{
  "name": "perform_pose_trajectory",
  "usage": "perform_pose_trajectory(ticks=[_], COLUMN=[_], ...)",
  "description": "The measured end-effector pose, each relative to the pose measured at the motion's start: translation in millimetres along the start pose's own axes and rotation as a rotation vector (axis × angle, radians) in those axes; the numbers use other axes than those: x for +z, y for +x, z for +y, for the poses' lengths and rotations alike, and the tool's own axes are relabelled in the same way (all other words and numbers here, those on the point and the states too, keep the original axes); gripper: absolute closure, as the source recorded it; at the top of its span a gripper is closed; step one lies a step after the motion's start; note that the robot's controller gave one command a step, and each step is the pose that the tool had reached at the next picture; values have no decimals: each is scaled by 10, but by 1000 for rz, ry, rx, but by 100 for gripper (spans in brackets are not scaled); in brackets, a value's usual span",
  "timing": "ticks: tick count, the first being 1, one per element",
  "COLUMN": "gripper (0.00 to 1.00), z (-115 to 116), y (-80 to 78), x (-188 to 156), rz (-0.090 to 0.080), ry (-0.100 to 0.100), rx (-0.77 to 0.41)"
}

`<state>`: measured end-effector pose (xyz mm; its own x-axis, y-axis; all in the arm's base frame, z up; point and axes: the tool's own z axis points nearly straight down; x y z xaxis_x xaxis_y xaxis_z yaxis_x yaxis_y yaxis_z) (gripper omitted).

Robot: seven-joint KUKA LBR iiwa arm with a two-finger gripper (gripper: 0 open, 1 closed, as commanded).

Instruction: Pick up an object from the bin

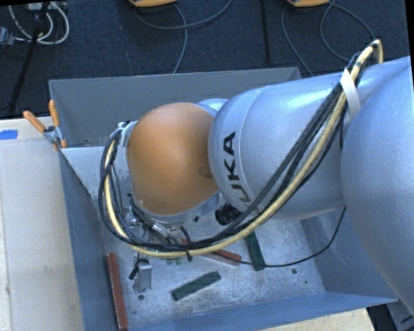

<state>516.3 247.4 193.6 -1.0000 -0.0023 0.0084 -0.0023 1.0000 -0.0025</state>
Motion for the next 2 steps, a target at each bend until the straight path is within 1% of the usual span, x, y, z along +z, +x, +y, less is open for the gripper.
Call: perform_pose_trajectory(ticks=[1,2], gripper=[0,0], z=[-698,-1151], y=[-141,-105], x=[1106,428], rz=[-1,-13], ry=[1,1], rx=[-246,-594])
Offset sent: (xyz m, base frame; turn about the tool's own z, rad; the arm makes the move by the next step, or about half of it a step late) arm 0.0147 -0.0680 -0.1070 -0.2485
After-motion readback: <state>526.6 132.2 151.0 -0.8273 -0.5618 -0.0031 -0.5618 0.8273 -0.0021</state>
